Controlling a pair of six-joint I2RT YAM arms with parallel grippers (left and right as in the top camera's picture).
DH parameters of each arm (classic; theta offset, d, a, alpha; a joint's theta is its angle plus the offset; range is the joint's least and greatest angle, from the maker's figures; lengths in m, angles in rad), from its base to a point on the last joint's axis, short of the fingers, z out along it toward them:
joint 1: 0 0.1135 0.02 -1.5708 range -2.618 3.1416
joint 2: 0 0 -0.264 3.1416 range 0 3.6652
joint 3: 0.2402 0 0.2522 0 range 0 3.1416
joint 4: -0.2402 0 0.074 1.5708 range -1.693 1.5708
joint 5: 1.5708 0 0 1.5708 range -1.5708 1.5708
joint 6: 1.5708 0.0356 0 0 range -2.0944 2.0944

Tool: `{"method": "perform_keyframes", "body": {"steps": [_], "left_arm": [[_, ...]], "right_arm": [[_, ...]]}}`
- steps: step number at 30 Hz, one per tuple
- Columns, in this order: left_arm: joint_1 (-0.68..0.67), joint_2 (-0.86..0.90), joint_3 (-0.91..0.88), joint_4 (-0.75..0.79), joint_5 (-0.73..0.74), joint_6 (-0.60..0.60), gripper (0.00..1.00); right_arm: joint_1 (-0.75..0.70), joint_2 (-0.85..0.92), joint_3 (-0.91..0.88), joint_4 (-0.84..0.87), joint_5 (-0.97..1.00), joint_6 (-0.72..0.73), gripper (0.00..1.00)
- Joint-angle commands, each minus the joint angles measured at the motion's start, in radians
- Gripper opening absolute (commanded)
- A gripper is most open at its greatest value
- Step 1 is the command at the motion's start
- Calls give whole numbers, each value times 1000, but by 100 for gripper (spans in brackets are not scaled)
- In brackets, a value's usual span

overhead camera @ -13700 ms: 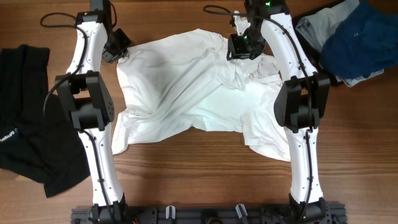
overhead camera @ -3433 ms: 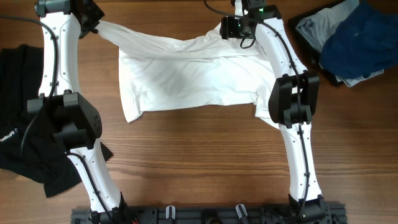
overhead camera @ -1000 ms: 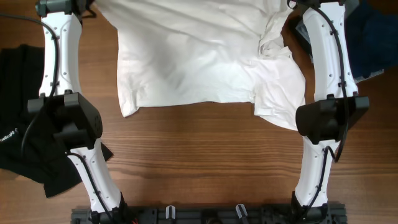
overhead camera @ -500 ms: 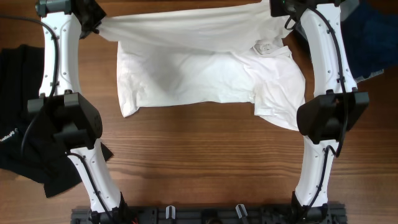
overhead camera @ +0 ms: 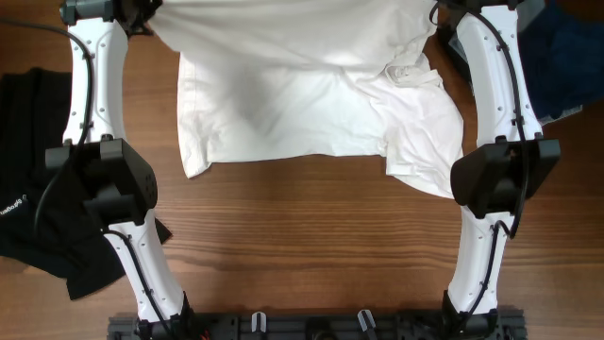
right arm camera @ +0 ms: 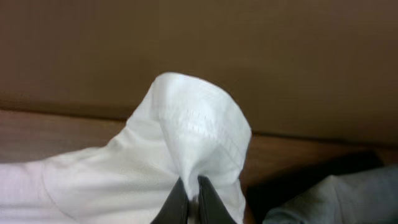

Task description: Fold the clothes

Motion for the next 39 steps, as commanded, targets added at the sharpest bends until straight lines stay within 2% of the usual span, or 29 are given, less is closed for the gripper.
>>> {"method": "perform_keyframes", "body": {"steps": [1,11,21,22,23,24,25,26,29,31,33,34,36,38,39], "left_arm": [[0,23,0,53,-72,1,4],[2,121,0,164,-76,-3,4],[2,166,0,261,-75,-2,4],[3,166,0,270,-75,-2,13],[3,166,0,274,-75,-2,32],[3,166,0,282,-75,-2,43],[3,166,0,287,-76,-2,49],[3,166,0,294,-75,-2,61],[3,166,0,300,-75,0,63],[3,166,1,286,-75,0,66],[2,166,1,250,-74,0,66],[2,166,1,223,-66,0,62],[2,166,1,152,-31,0,46],[2,166,1,71,-1,0,41],[2,166,1,26,5,0,31]], "right_arm": [[-11,13,1,44,-7,14,4],[-11,129,1,137,-8,15,4],[-11,179,1,420,15,16,4],[-11,179,1,433,15,18,4],[-11,179,1,432,15,19,4],[-11,179,1,426,15,18,6],[-11,179,1,419,15,18,15],[-11,179,1,412,15,18,46],[-11,179,1,394,15,26,72],[-14,179,1,380,15,74,100],[-24,176,2,328,16,89,100],[-31,172,2,276,15,113,100],[-46,163,2,153,15,160,100],[-56,157,2,21,16,205,100],[-60,156,2,-42,15,211,100]]}}
